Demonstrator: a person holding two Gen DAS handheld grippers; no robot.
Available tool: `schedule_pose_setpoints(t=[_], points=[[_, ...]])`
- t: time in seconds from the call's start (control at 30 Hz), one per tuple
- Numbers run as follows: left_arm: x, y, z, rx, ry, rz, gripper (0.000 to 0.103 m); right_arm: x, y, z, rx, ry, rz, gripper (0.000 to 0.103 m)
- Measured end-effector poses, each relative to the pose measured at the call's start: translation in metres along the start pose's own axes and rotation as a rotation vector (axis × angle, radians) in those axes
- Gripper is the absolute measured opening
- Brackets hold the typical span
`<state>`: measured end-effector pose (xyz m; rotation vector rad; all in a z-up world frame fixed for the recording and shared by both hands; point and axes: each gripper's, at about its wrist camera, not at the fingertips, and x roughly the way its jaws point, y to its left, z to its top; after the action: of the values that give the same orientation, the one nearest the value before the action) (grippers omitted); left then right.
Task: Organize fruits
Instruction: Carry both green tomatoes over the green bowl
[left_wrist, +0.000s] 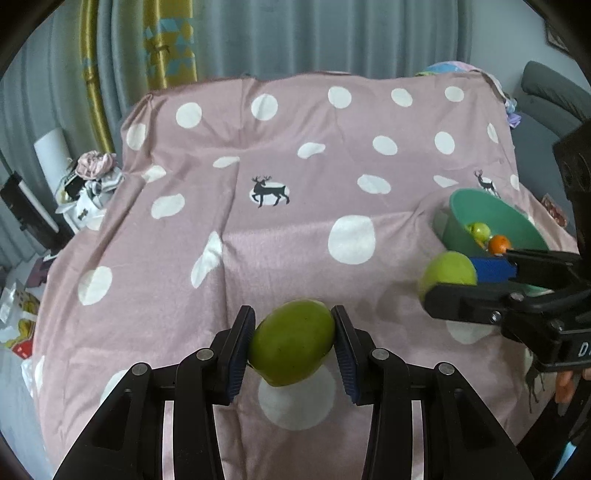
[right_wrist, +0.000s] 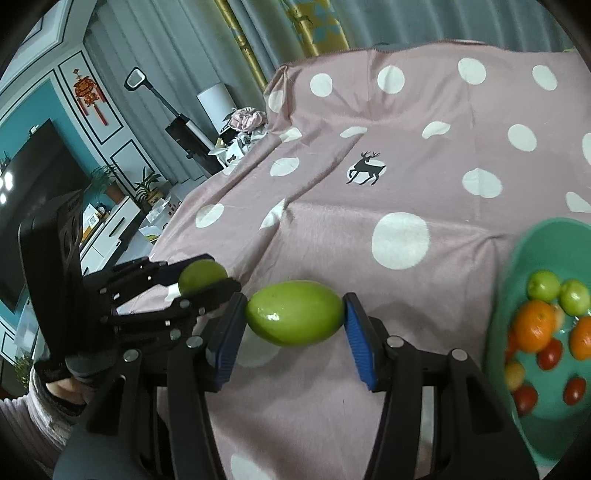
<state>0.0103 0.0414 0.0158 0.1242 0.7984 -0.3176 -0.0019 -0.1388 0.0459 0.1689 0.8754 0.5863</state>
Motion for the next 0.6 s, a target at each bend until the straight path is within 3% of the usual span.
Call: schedule_pose_setpoints(t=[0.6], points=[[-0.038,-0.053,-0.001,0.082,-0.069,0.005,0.042,-0.066,-0.006,-0.034,0.001,-0.099,-0.081,0.053]])
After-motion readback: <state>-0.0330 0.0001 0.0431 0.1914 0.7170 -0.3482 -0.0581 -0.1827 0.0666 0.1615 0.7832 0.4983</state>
